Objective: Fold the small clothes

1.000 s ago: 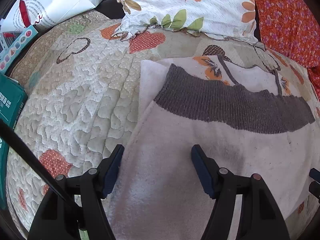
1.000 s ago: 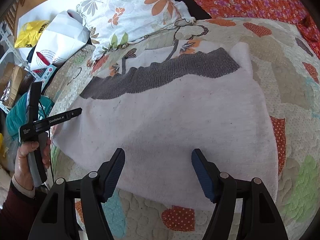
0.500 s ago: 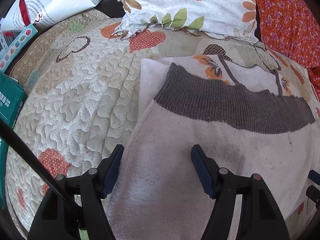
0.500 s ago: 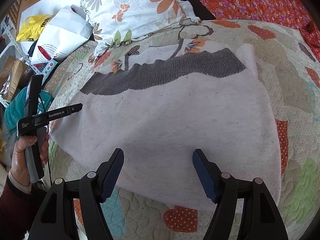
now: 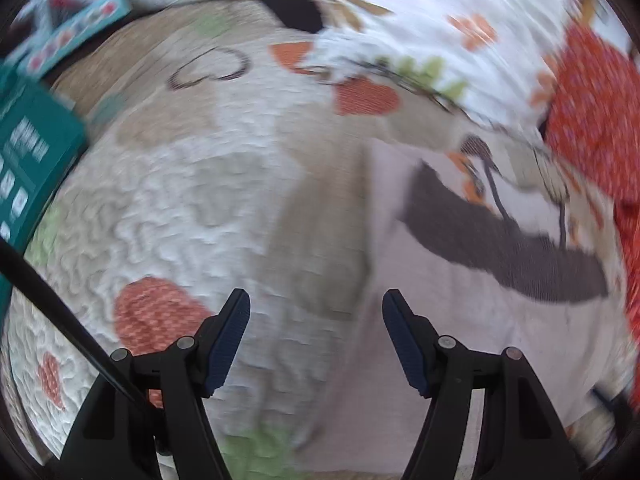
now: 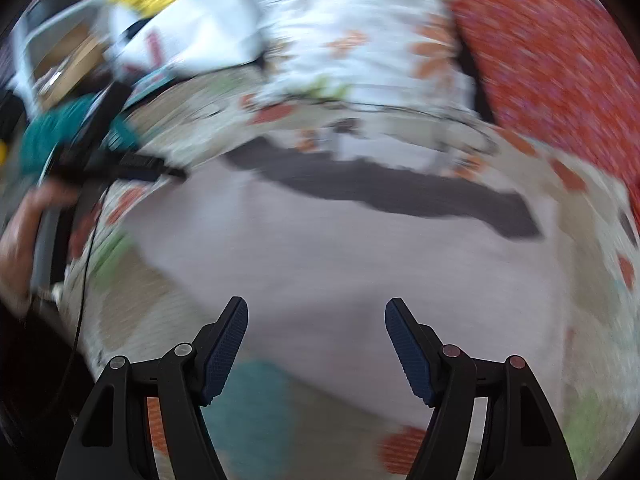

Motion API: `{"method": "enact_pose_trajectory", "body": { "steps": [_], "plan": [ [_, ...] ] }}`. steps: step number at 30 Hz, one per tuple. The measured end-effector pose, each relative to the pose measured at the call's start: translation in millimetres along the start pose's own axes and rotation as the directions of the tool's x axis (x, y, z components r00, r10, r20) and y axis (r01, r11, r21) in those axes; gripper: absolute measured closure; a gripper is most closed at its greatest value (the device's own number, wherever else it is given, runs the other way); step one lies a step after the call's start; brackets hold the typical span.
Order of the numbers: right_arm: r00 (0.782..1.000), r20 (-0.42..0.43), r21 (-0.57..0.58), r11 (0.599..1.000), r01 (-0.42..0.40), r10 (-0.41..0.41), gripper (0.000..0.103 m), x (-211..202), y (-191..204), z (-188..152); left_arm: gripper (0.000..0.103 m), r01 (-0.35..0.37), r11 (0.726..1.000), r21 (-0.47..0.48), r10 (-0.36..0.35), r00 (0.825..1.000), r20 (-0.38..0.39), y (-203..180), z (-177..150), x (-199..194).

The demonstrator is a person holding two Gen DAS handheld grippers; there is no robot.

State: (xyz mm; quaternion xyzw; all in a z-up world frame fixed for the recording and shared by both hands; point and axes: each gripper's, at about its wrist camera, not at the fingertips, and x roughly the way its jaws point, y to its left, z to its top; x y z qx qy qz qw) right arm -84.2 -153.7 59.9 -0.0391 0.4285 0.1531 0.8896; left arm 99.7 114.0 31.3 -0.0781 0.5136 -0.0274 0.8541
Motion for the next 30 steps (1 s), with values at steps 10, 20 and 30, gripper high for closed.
{"method": "enact_pose_trajectory", "body": {
  "steps": [10, 20, 30],
  "plan": [
    [0.985, 0.023, -0.425, 0.890, 0.164, -0.170, 0.033, 102, 173, 30, 0.035, 0.087, 0.952, -0.292, -0.054, 0.992, 0.118, 95, 25, -58],
    [0.967, -0.028, -0.333, 0.915, 0.228, -0.252, 0.090, 147, 185, 85, 0.035, 0.159, 0.900, -0.407, -0.099, 0.981, 0.165, 125, 20, -75],
    [0.967, 0.131, 0.179, 0.965, 0.192, -0.217, 0.093, -22, 0, 110, 0.035, 0.170, 0.936, -0.309, -0.130, 0.981, 0.146, 64, 12, -69]
  ]
}}
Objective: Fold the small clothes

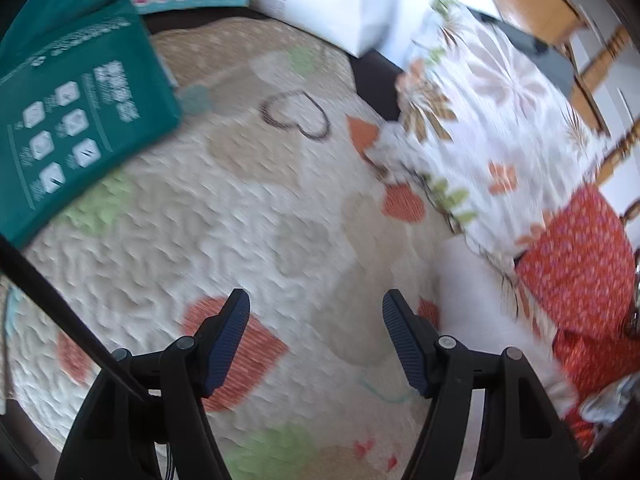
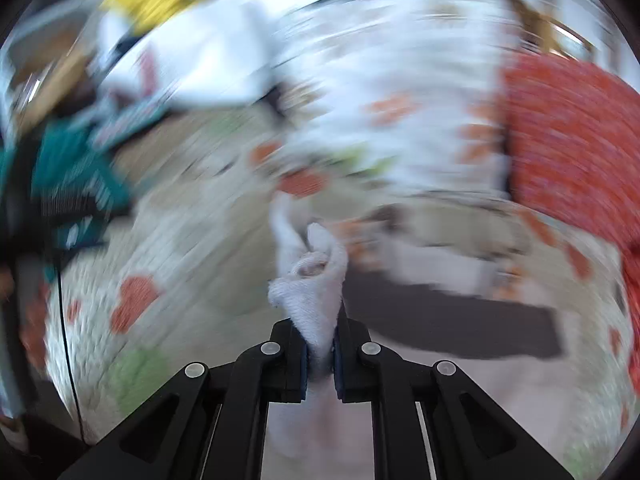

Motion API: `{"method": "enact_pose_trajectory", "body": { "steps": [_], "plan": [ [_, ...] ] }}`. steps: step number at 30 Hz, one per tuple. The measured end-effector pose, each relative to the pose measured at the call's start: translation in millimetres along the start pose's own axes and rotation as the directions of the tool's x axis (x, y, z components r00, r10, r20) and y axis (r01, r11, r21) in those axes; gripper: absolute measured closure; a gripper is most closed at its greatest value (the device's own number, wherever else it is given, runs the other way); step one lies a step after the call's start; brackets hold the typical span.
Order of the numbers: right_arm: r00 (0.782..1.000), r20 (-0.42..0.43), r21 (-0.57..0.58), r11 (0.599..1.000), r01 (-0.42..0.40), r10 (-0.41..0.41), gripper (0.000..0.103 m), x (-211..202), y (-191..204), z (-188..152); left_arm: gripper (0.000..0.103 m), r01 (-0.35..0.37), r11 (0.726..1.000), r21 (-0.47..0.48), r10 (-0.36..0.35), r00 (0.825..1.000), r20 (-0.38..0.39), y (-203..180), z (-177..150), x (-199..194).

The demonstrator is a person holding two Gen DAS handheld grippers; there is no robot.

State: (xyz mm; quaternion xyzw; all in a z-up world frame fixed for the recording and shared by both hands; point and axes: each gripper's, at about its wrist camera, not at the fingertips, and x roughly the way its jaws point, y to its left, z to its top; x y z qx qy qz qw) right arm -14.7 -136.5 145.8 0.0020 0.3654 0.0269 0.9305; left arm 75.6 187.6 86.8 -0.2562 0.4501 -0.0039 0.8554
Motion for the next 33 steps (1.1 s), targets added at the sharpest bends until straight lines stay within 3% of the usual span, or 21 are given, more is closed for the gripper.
{"method": "enact_pose_trajectory", "body": {
  "steps": [4, 7, 10, 13, 18, 20, 22, 23, 26, 28, 31, 32, 33],
  "plan": [
    [0.994, 0.005, 0.193, 0.975, 0.107, -0.110, 0.093, -41, -105, -29, 0.035, 0.070, 0.996, 0.062, -0.063, 0.993, -0.105, -39, -28, 25],
    [0.983, -0.100, 0.277, 0.944, 0.178, -0.156, 0.093, -40, -155, -72, 0.035, 0.144, 0.984, 0.100, -0.121, 0.971, -0.204, -71, -54, 46],
    [0.968, -0.222, 0.337, 0.923, 0.185, -0.113, 0.093, -19, -180, -112, 0.035, 0.176, 0.972, 0.159, -0.130, 0.956, -0.262, -107, -81, 62],
    [0.965, -0.251, 0.343, 0.925, 0.164, -0.078, 0.093, -12, -184, -123, 0.035, 0.204, 0.958, 0.203, -0.140, 0.946, -0.292, -136, -105, 72],
    [0.978, -0.203, 0.331, 0.937, 0.110, -0.043, 0.086, -29, -187, -109, 0.035, 0.260, 0.930, 0.259, -0.159, 0.922, -0.354, -172, -137, 86],
    [0.988, -0.151, 0.357, 0.931, 0.078, -0.025, 0.070, -43, -195, -102, 0.034, 0.278, 0.917, 0.285, -0.162, 0.915, -0.370, -183, -143, 94],
    [0.994, -0.109, 0.383, 0.922, 0.062, -0.022, 0.041, -48, -209, -95, 0.029, 0.290, 0.909, 0.301, -0.168, 0.913, -0.372, -191, -145, 99],
    [0.995, -0.097, 0.404, 0.913, 0.063, -0.026, 0.038, -44, -219, -89, 0.028, 0.295, 0.906, 0.304, -0.173, 0.912, -0.371, -193, -145, 102],
    [0.997, -0.073, 0.463, 0.886, 0.015, 0.021, 0.036, -18, -244, -75, 0.023, 0.308, 0.904, 0.297, -0.194, 0.913, -0.358, -198, -144, 107],
    [0.989, -0.115, 0.512, 0.859, -0.024, 0.097, 0.031, 18, -262, -75, 0.016, 0.328, 0.902, 0.280, -0.221, 0.909, -0.355, -199, -144, 112],
    [0.968, -0.141, 0.604, 0.793, -0.083, 0.209, 0.032, 63, -279, -87, 0.013, 0.384, 0.897, 0.219, -0.279, 0.876, -0.394, -200, -147, 121],
    [0.960, -0.134, 0.619, 0.777, -0.114, 0.247, 0.034, 72, -280, -90, 0.013, 0.394, 0.895, 0.209, -0.285, 0.866, -0.411, -202, -149, 124],
    [0.952, -0.123, 0.625, 0.767, -0.145, 0.281, 0.048, 79, -278, -92, 0.014, 0.392, 0.894, 0.216, -0.278, 0.864, -0.420, -205, -152, 125]
  ]
}}
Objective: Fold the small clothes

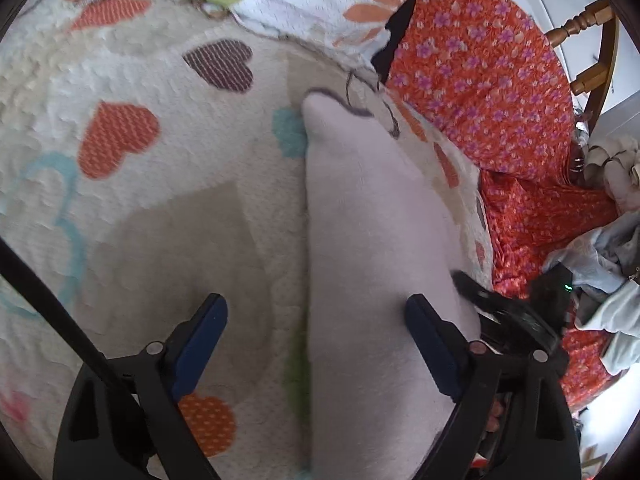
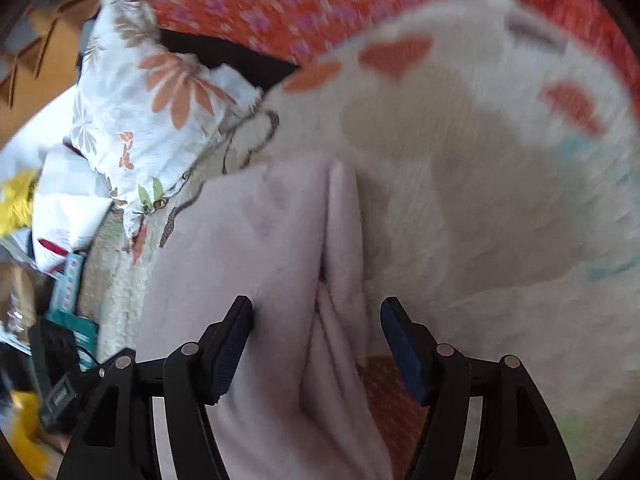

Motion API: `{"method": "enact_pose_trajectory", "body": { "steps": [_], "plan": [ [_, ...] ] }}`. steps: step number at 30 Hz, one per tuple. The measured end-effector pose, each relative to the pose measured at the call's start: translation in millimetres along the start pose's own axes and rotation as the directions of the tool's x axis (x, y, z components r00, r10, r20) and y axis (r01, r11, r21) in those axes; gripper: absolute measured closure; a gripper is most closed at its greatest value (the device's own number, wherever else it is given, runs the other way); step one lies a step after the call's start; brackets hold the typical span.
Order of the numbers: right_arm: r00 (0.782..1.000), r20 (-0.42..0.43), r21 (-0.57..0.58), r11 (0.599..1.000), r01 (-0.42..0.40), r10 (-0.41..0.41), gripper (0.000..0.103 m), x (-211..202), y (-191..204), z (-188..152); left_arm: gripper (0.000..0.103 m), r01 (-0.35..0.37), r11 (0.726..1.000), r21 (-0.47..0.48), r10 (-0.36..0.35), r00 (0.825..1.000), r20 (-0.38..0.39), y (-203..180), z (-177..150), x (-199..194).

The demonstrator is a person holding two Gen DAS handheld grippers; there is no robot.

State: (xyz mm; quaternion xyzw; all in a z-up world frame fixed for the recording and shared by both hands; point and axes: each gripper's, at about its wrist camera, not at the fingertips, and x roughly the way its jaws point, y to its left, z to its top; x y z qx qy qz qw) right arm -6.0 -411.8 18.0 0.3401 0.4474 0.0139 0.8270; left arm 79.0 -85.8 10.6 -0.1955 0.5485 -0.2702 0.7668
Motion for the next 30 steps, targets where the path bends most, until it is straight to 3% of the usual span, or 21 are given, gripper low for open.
{"method": "enact_pose_trajectory", "body": {
  "steps": [3, 5, 8, 12, 14, 17, 20, 22, 26, 30],
  "plan": [
    [1.000, -0.002, -0.018, 1.000, 0.005, -0.005, 0.058, 3, 9, 6, 0.036, -0.093, 0.989, 0.117, 0.095, 0.995, -0.014, -21, -5, 5],
    [0.999, -0.007, -0.052, 0.998, 0.043, -0.044, 0.058, 5, 14, 8, 0.036, -0.158, 0.971, 0.177, 0.159, 0.987, 0.006, -35, -8, 4],
    [0.992, 0.021, -0.087, 0.988, 0.124, -0.122, 0.047, -1, 19, 7, 0.037, -0.241, 0.936, 0.258, 0.233, 0.971, 0.059, -53, -16, -2],
    [0.964, 0.157, -0.159, 0.958, 0.240, -0.216, 0.046, -33, 38, 7, 0.038, -0.235, 0.934, 0.271, 0.223, 0.972, 0.073, -57, -28, -21],
    [0.949, 0.225, -0.210, 0.941, 0.267, -0.219, 0.046, -51, 51, 0, 0.038, -0.237, 0.932, 0.275, 0.245, 0.970, 0.007, -52, -41, -16],
    [0.946, 0.256, -0.265, 0.926, 0.269, -0.201, 0.049, -63, 66, -15, 0.038, -0.221, 0.938, 0.267, 0.252, 0.964, -0.086, -44, -60, 0],
    [0.967, 0.199, -0.309, 0.926, 0.218, -0.161, 0.053, -56, 78, -38, 0.038, -0.250, 0.917, 0.310, 0.274, 0.961, -0.035, -50, -72, -3],
    [0.976, 0.147, -0.306, 0.930, 0.201, -0.163, 0.054, -45, 79, -51, 0.038, -0.239, 0.923, 0.303, 0.261, 0.965, -0.035, -50, -77, -9],
    [0.969, 0.075, -0.312, 0.917, 0.247, -0.236, 0.055, -28, 72, -76, 0.038, -0.222, 0.942, 0.253, 0.230, 0.973, 0.000, -42, -88, -25],
    [0.961, 0.022, -0.259, 0.927, 0.271, -0.275, 0.055, -31, 55, -100, 0.038, -0.260, 0.923, 0.284, 0.239, 0.965, 0.110, -46, -103, -49]
  ]
}}
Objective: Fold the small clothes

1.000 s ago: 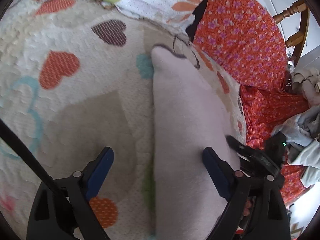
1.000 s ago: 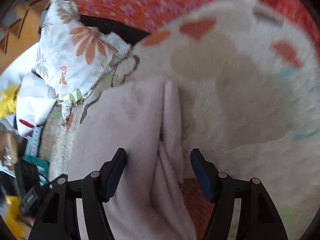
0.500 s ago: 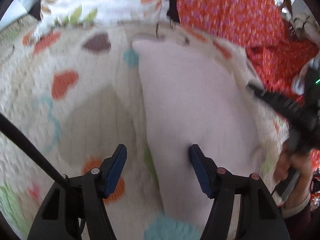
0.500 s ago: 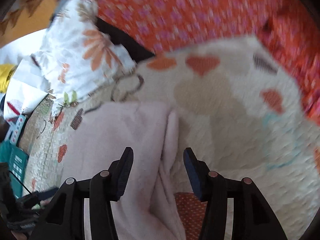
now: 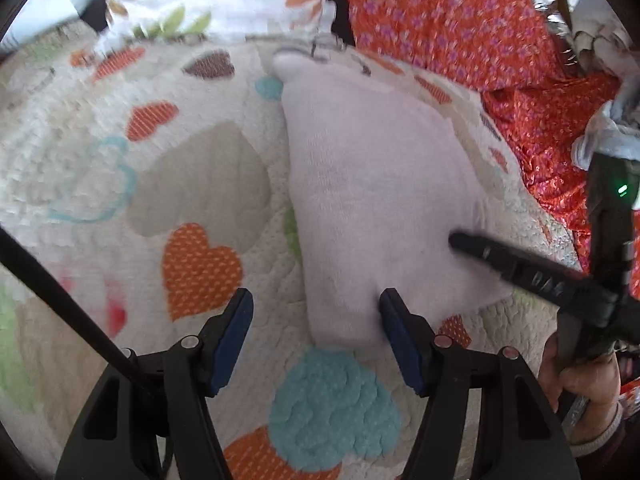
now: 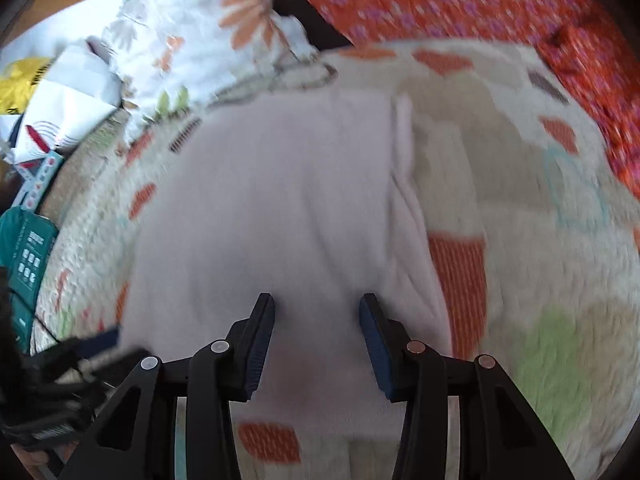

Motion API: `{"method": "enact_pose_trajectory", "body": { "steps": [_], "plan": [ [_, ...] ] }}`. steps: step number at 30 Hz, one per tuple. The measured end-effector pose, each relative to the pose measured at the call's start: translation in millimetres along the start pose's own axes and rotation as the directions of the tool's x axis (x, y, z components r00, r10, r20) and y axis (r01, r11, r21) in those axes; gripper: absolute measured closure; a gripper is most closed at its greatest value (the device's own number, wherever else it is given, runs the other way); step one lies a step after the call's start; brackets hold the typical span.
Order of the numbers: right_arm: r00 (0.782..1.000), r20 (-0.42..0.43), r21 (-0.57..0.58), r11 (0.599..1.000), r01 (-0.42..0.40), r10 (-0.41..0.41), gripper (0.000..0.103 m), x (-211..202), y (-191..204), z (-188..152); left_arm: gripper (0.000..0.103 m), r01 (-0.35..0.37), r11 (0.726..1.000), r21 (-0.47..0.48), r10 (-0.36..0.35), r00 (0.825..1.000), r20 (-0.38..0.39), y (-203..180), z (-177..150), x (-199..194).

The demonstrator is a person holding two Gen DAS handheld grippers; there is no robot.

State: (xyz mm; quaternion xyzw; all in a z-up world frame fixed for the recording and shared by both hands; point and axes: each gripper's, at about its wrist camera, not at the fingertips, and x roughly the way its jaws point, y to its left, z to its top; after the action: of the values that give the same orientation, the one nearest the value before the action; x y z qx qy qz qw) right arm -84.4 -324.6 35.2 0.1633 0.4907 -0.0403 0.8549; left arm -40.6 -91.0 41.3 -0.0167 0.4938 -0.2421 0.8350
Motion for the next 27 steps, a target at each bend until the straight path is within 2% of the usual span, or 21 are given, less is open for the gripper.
{"method": "enact_pose_trajectory", "body": {
  "steps": [3, 5, 7, 9, 11, 12, 13, 14, 16, 20, 21, 22, 23, 25, 27],
  "plan": [
    [1.000, 0.001, -0.007, 1.000, 0.016, -0.016, 0.055, -7, -1, -16, 0.038, -0.056, 0.998, 0.035, 0.054, 0.996, 0.075, -6, -11, -18],
    [1.000, -0.003, -0.005, 1.000, 0.016, -0.016, 0.055, -13, -2, -25, 0.037, -0.107, 0.993, 0.049, 0.100, 0.986, 0.133, -11, -16, -31],
    [1.000, -0.003, 0.006, 1.000, 0.007, -0.007, 0.055, -19, -4, -33, 0.030, -0.158, 0.986, 0.051, 0.144, 0.967, 0.211, -15, -21, -47],
    [1.000, 0.002, 0.009, 1.000, 0.006, -0.006, 0.055, -23, -4, -39, 0.020, -0.209, 0.977, 0.044, 0.185, 0.933, 0.308, -18, -29, -68],
    [1.000, 0.001, 0.008, 1.000, 0.004, -0.004, 0.054, -28, -3, -43, 0.010, -0.275, 0.961, 0.028, 0.237, 0.870, 0.432, -21, -37, -91],
    [1.000, -0.008, 0.015, 1.000, -0.007, 0.007, 0.054, -29, -3, -47, 0.004, -0.306, 0.952, 0.019, 0.256, 0.826, 0.503, -24, -41, -105],
    [0.999, -0.026, 0.029, 0.999, -0.029, 0.030, 0.054, -29, -4, -50, 0.000, -0.325, 0.946, 0.012, 0.268, 0.798, 0.541, -25, -43, -113],
    [0.998, -0.038, 0.050, 0.997, -0.056, 0.058, 0.054, -28, -5, -55, 0.000, -0.350, 0.937, -0.005, 0.286, 0.755, 0.590, -27, -47, -124],
    [0.997, -0.031, 0.065, 0.995, -0.075, 0.077, 0.054, -30, -6, -62, 0.000, -0.349, 0.937, -0.017, 0.277, 0.713, 0.644, -28, -50, -140],
    [0.996, 0.079, -0.011, 0.999, -0.049, 0.050, 0.054, -55, 8, -65, 0.000, -0.324, 0.945, -0.049, 0.263, 0.659, 0.704, -27, -55, -164],
    [0.991, 0.124, -0.025, 0.999, -0.040, 0.043, 0.053, -65, 12, -65, 0.000, -0.310, 0.949, -0.062, 0.261, 0.657, 0.707, -26, -56, -166],
    [0.987, 0.159, -0.032, 0.999, -0.031, 0.036, 0.049, -73, 15, -65, 0.000, -0.296, 0.952, -0.071, 0.258, 0.663, 0.703, -26, -57, -166],
    [0.981, 0.194, -0.036, 0.999, -0.022, 0.029, 0.046, -80, 17, -65, 0.000, -0.277, 0.958, -0.074, 0.249, 0.677, 0.693, -24, -57, -166],
    [0.970, 0.242, -0.045, 0.999, -0.002, 0.013, 0.041, -90, 23, -65, 0.000, -0.248, 0.967, -0.058, 0.224, 0.722, 0.655, -23, -56, -159],
    [0.967, 0.257, -0.051, 0.999, 0.010, 0.004, 0.040, -93, 27, -63, 0.000, -0.294, 0.955, -0.039, 0.256, 0.749, 0.611, -26, -53, -146]
  ]
}}
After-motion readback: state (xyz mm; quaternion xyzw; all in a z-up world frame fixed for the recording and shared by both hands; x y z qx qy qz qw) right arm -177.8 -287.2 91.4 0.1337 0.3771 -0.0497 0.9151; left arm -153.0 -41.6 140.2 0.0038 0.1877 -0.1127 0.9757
